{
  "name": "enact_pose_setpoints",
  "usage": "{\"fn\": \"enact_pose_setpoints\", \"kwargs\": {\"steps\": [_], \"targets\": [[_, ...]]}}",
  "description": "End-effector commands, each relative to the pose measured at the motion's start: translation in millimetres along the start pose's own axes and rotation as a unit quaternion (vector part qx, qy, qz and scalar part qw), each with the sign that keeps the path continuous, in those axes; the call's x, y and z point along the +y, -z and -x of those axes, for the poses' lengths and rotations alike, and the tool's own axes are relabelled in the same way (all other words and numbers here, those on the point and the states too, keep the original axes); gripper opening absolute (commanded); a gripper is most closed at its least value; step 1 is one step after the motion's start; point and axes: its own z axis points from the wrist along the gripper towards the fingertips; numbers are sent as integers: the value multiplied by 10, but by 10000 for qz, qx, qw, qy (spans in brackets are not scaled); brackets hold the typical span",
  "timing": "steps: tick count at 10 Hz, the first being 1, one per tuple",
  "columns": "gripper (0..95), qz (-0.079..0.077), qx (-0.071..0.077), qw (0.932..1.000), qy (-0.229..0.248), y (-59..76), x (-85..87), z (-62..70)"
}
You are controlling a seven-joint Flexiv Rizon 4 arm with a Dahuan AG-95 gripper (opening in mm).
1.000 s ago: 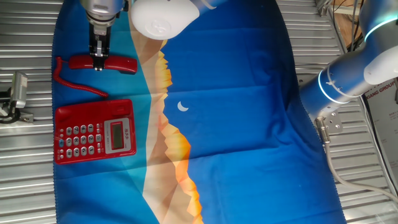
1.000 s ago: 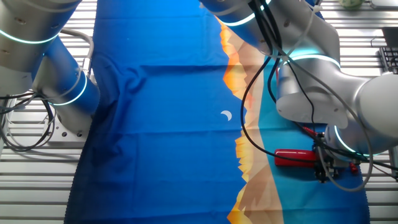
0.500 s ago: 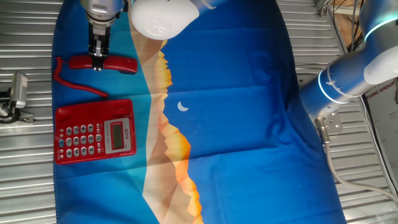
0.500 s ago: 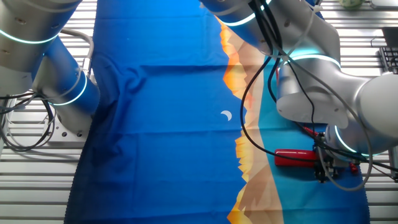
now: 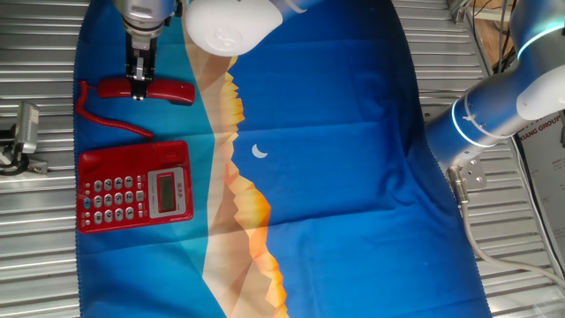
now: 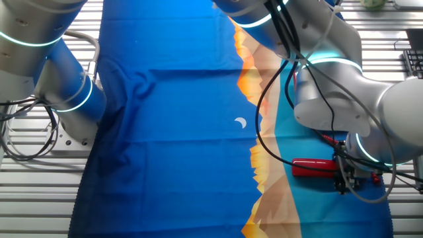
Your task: Place the handset of the telephone on the corresponding phone cradle
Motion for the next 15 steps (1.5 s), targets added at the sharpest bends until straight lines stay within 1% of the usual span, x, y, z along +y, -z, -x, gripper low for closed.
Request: {"fn": "enact_pose_setpoints", "kwargs": {"steps": [1, 3, 4, 7, 10, 11, 13, 14, 15], "targets": [[570, 11, 6, 10000, 7, -2, 0, 2], [570, 16, 6, 10000, 5, -2, 0, 2], [380, 19, 6, 10000, 4, -2, 0, 2], [380, 83, 13, 10000, -26, -2, 0, 2], [380, 66, 26, 10000, -26, -1, 0, 2], [190, 62, 18, 10000, -24, 0, 0, 2], [190, 39, 29, 10000, -31, 0, 0, 2], [0, 42, 41, 10000, -55, 2, 1, 2], [0, 42, 47, 10000, -67, 2, 1, 1]]}}
